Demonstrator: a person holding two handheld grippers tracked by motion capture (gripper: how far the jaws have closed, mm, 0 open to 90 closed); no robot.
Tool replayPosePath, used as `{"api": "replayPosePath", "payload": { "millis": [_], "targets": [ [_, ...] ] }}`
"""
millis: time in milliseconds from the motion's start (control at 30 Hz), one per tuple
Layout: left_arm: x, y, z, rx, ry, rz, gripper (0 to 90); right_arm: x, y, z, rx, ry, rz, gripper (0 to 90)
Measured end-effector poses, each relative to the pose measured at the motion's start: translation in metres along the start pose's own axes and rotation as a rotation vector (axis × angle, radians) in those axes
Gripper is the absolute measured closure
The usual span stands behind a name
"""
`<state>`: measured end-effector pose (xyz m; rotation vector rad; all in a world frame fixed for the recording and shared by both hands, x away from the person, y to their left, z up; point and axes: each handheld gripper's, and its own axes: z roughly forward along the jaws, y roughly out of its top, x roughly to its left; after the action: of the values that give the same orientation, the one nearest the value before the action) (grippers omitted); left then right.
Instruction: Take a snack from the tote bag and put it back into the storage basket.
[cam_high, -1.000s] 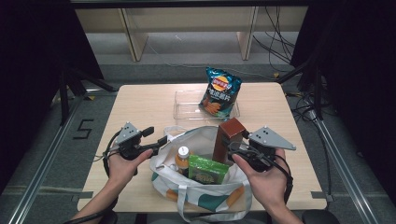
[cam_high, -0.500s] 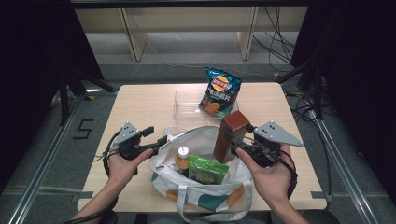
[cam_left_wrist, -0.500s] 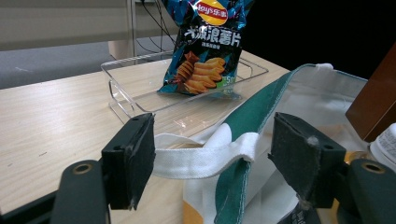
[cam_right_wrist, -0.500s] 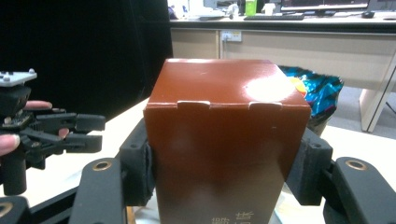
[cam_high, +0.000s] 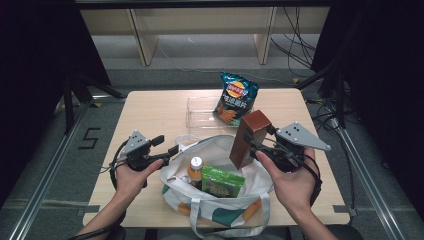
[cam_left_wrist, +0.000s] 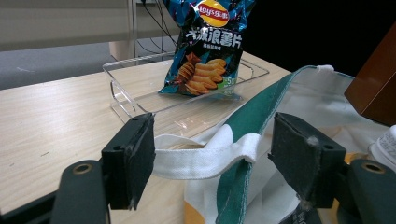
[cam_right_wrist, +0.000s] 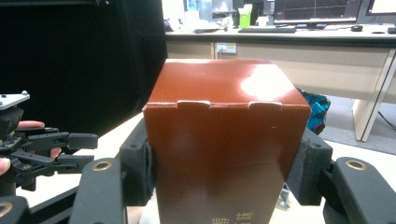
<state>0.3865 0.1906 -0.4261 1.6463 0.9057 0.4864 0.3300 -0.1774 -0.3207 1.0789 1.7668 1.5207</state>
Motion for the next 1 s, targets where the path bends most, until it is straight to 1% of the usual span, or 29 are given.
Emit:
{"api": "replayPosePath", "payload": {
  "millis": [67, 100, 167, 200, 233, 267, 300, 333, 367, 467, 500, 533, 567, 600, 633, 667, 700, 733, 767, 800, 833, 867, 900, 933, 1000],
  "targets": [
    [0.000, 0.000, 0.000, 0.002, 0.001, 0.000, 30.0, 0.000, 0.001, 0.000, -0.002, -0.003, 0.007, 39.0],
    [0.000, 0.000, 0.000, 0.002, 0.001, -0.001, 30.1, -0.001, 0.002, 0.001, -0.012, -0.004, -0.002, 39.0],
    [0.000, 0.000, 0.000, 0.002, 0.001, 0.000, 30.1, 0.001, 0.004, 0.000, -0.003, -0.009, 0.016, 39.0],
    [0.000, 0.000, 0.000, 0.001, 0.000, -0.002, 30.1, -0.001, 0.006, 0.001, -0.014, 0.001, 0.000, 39.0],
    [0.000, 0.000, 0.000, 0.001, 0.000, -0.002, 30.1, -0.001, 0.007, 0.000, -0.014, -0.009, -0.008, 39.1],
    [0.000, 0.000, 0.000, 0.001, 0.000, -0.001, 30.1, -0.001, 0.008, 0.001, -0.021, -0.006, -0.007, 39.0],
    [0.000, 0.000, 0.000, 0.001, 0.000, -0.002, 30.1, 0.000, 0.009, 0.000, -0.016, -0.004, 0.002, 39.0],
    [0.000, 0.000, 0.000, 0.001, 0.000, -0.002, 30.1, -0.001, 0.011, 0.001, -0.019, -0.011, -0.010, 39.0],
    [0.000, 0.000, 0.000, 0.000, 0.000, 0.000, 30.1, -0.001, 0.011, 0.001, -0.023, -0.006, -0.007, 39.1],
    [0.000, 0.000, 0.000, 0.000, 0.000, 0.000, 30.1, -0.002, 0.014, 0.002, -0.022, -0.011, -0.004, 39.1],
    [0.001, 0.000, 0.000, 0.001, 0.000, 0.000, 30.1, -0.002, 0.015, 0.002, -0.031, -0.008, -0.005, 39.0],
    [0.001, 0.000, 0.000, 0.001, 0.000, 0.000, 30.1, -0.004, 0.017, 0.002, -0.033, -0.016, -0.023, 39.0],
    [0.001, 0.000, 0.000, 0.001, 0.001, -0.001, 30.1, -0.004, 0.018, 0.002, -0.030, -0.015, -0.010, 39.0],
    [0.001, 0.000, 0.000, 0.001, 0.000, 0.000, 30.1, -0.004, 0.019, 0.002, -0.033, -0.017, -0.013, 39.1],
    [0.000, 0.000, 0.000, 0.000, 0.000, 0.000, 30.1, -0.004, 0.020, 0.002, -0.036, -0.017, 0.000, 39.1],
    [0.000, 0.000, 0.000, -0.001, 0.000, 0.000, 30.1, -0.005, 0.022, 0.002, -0.043, -0.024, -0.020, 39.0],
    [0.000, 0.000, 0.000, -0.001, 0.000, 0.000, 30.1, -0.005, 0.023, 0.002, -0.042, -0.020, -0.007, 39.0],
    [0.000, 0.000, 0.000, -0.001, 0.000, 0.000, 30.1, -0.006, 0.024, 0.003, -0.053, -0.026, -0.030, 39.0],
    [0.000, 0.000, 0.000, 0.000, 0.000, 0.001, 30.1, -0.005, 0.025, 0.003, -0.046, -0.020, -0.002, 39.1],
    [0.000, 0.000, 0.000, -0.001, 0.000, 0.000, 30.1, -0.006, 0.026, 0.004, -0.057, -0.026, -0.014, 39.1],
    [0.000, 0.000, 0.000, -0.001, 0.000, 0.000, 30.1, -0.006, 0.027, 0.004, -0.057, -0.029, -0.019, 39.1],
    [0.000, 0.000, 0.000, -0.002, 0.000, 0.001, 30.1, -0.006, 0.028, 0.004, -0.058, -0.025, -0.010, 39.1],
    [0.000, 0.000, 0.000, -0.002, 0.000, 0.002, 30.1, -0.007, 0.029, 0.005, -0.063, -0.024, -0.019, 39.1],
    [0.000, 0.001, 0.000, -0.002, 0.000, 0.003, 30.1, -0.007, 0.029, 0.005, -0.056, -0.032, -0.007, 39.1],
    [0.000, 0.001, 0.000, -0.003, 0.000, 0.004, 30.1, -0.008, 0.030, 0.006, -0.058, -0.029, -0.012, 39.0]
  ]
}}
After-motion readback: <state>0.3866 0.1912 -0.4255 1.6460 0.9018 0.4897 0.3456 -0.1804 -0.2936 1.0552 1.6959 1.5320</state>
